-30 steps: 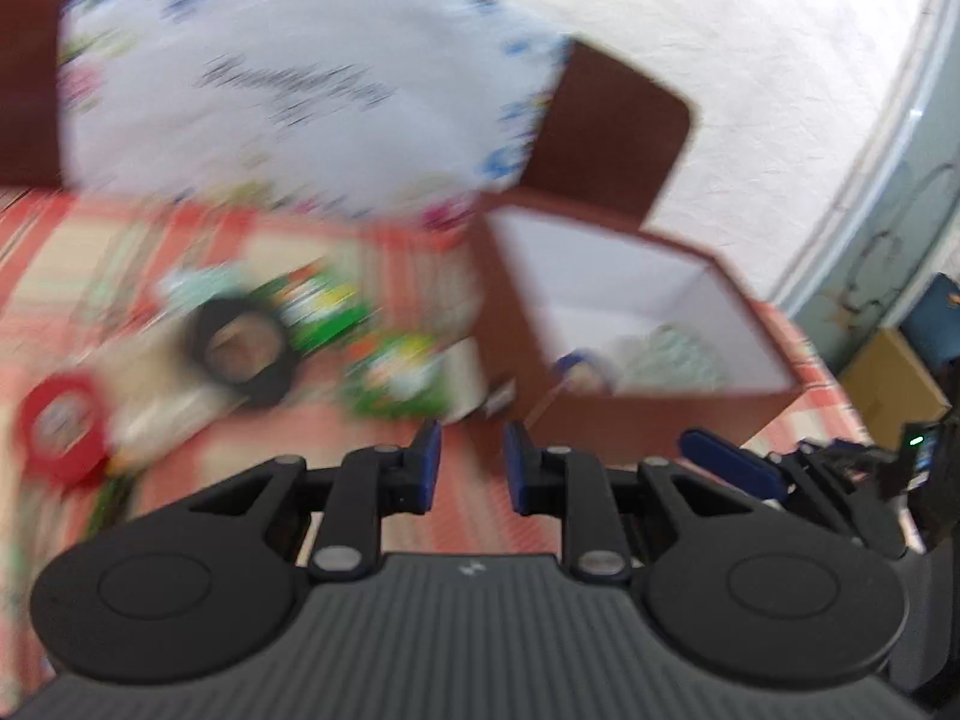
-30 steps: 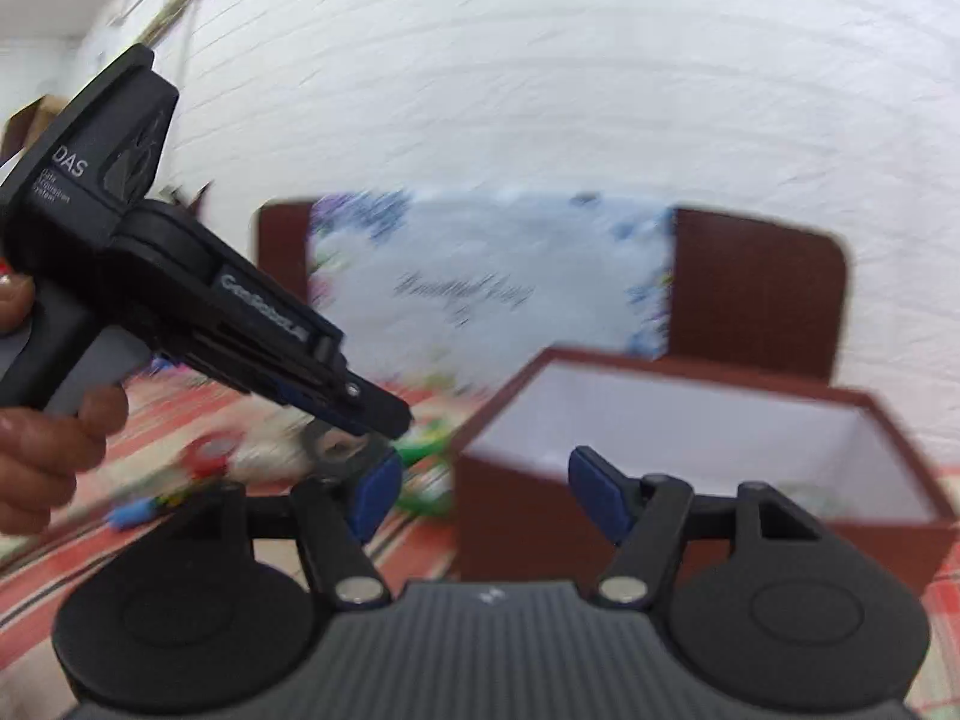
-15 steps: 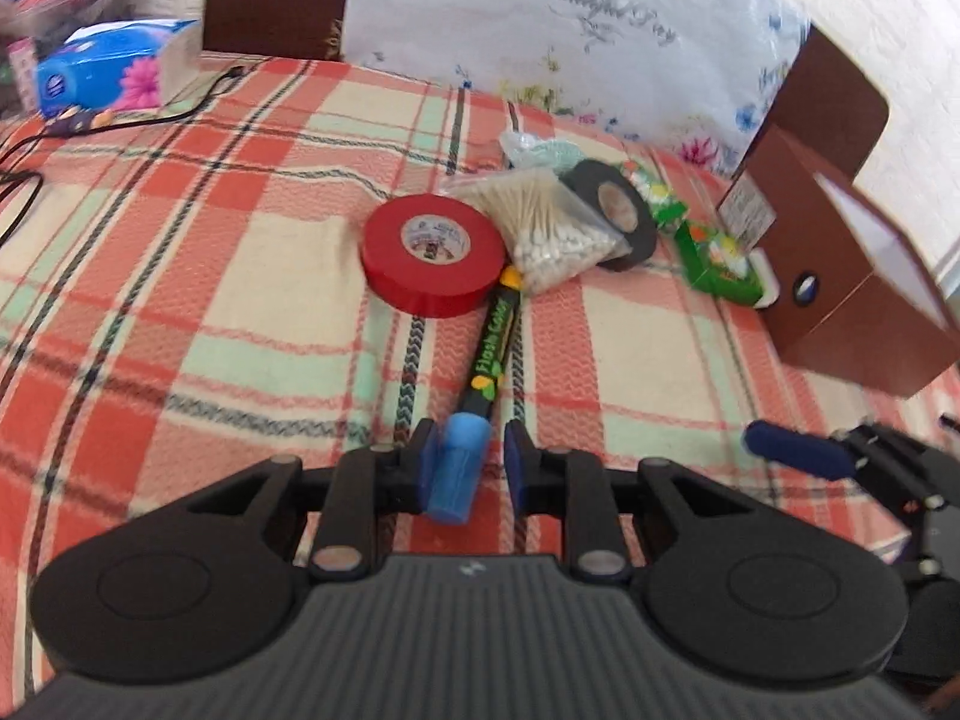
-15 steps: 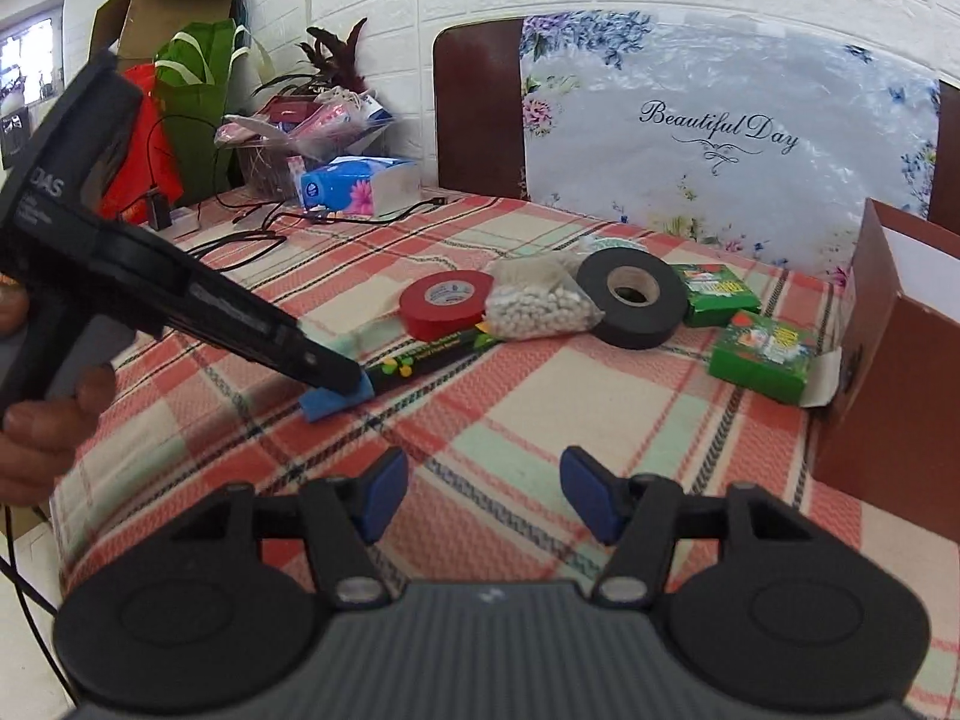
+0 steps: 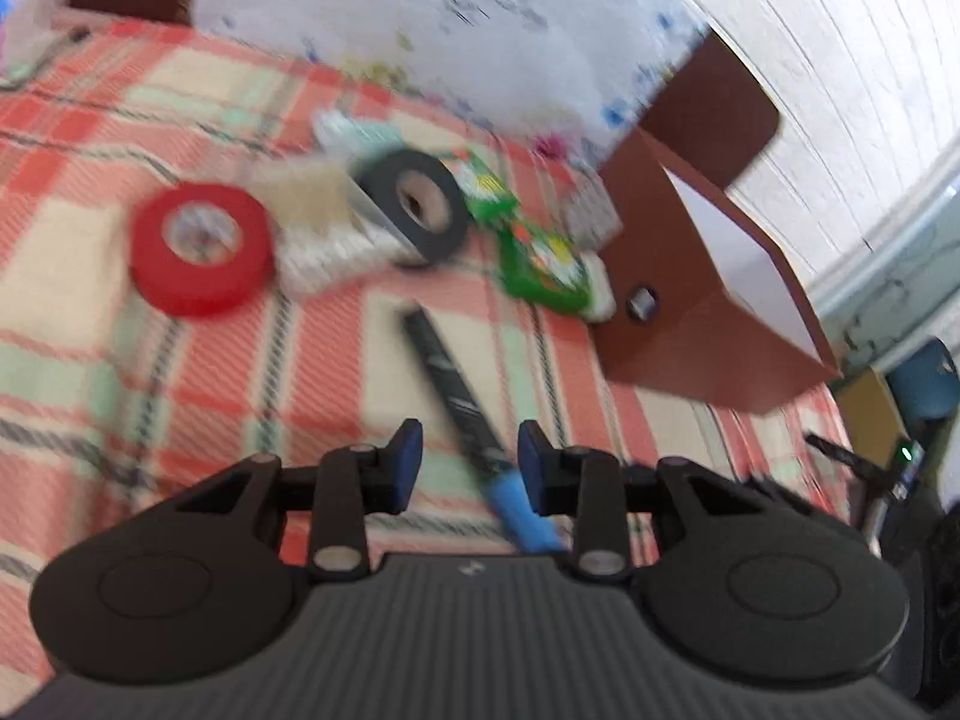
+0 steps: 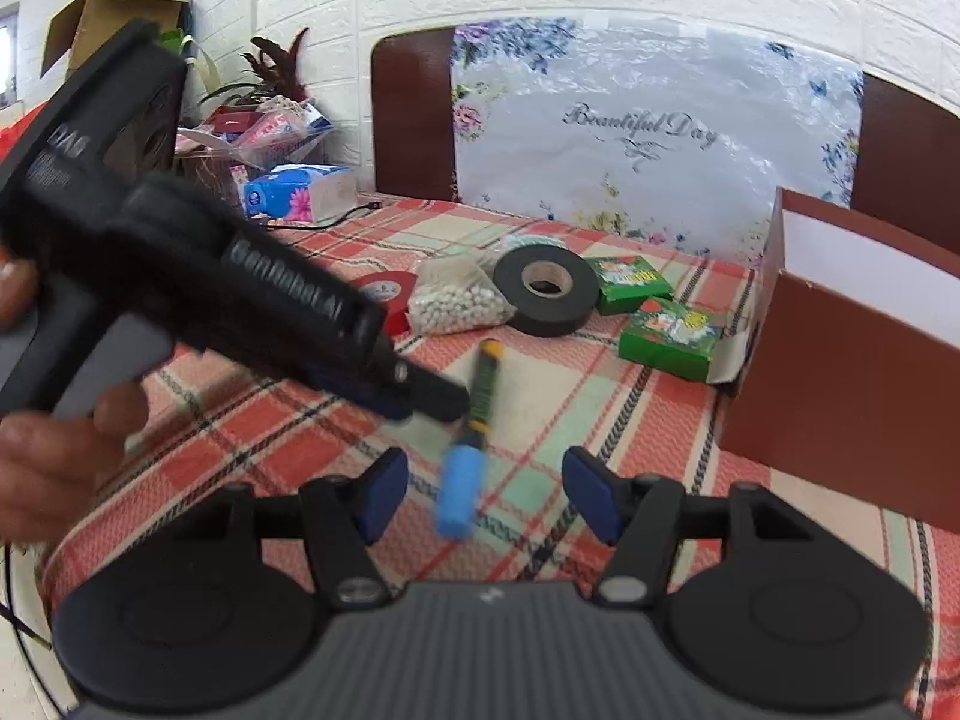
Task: Organize objects
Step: 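Move the left gripper to the blue-capped marker on the cloth, then grasp the blue-capped marker with the left gripper and drop it into the box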
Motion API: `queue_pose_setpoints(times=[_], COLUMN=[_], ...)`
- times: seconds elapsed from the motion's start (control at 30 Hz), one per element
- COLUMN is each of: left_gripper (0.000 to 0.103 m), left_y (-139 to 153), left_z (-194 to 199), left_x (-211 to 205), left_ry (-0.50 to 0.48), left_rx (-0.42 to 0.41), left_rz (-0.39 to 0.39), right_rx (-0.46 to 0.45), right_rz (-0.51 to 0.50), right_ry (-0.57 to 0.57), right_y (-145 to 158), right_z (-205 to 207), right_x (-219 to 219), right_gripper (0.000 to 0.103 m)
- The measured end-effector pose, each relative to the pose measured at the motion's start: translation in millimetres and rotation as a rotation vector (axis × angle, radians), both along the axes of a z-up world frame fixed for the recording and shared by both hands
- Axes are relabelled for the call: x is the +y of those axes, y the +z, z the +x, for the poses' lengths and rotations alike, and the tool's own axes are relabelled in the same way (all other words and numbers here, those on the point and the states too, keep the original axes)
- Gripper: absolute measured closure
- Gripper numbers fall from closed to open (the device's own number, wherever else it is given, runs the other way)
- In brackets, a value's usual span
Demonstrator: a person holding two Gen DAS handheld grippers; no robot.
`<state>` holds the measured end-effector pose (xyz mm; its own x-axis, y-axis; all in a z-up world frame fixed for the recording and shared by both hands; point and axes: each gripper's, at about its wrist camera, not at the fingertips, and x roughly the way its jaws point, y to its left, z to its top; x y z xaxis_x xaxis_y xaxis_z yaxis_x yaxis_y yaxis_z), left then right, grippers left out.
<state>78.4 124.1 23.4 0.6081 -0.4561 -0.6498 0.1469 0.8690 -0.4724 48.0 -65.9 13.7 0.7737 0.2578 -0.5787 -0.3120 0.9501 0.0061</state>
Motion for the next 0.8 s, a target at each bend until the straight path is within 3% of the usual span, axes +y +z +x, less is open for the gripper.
queue_pose_setpoints(times=[0.13,0.23,0.37,0.4,0.43,0.47,0.6,0.67,0.8], left_gripper=[0.066,0.066,0.059,0.06,0.065,0.077,0.078,0.079,0.081], left_y=[-2,-1,-3,-7,-14,-21,-15,5,66], left_z=[14,17,30,34,38,40,34,28,24], left_x=[8,-13,-39,-45,-49,-50,-52,-58,-90], left_ry=[0.042,0.0,-0.04,-0.034,-0.02,0.002,0.021,0.013,-0.049], left_rx=[0.069,0.075,0.096,0.106,0.127,0.15,0.145,0.109,-0.046], left_rz=[-0.057,-0.029,-0.001,0.016,0.035,0.042,0.01,0.006,0.002], right_rx=[0.017,0.046,0.087,0.1,0.11,0.102,0.095,0.044,-0.168], right_rz=[-0.02,-0.029,0.01,0.019,0.026,0.02,0.044,0.037,-0.03], right_ry=[0.033,0.018,-0.038,-0.044,-0.044,-0.038,-0.038,-0.039,-0.077], right_y=[-6,-16,-25,-27,-29,-30,-24,-18,12], right_z=[12,20,26,28,30,30,27,15,-12], right_x=[13,16,1,-3,-6,-7,-15,-18,-29], right_gripper=[0.043,0.043,0.044,0.048,0.061,0.083,0.083,0.083,0.082])
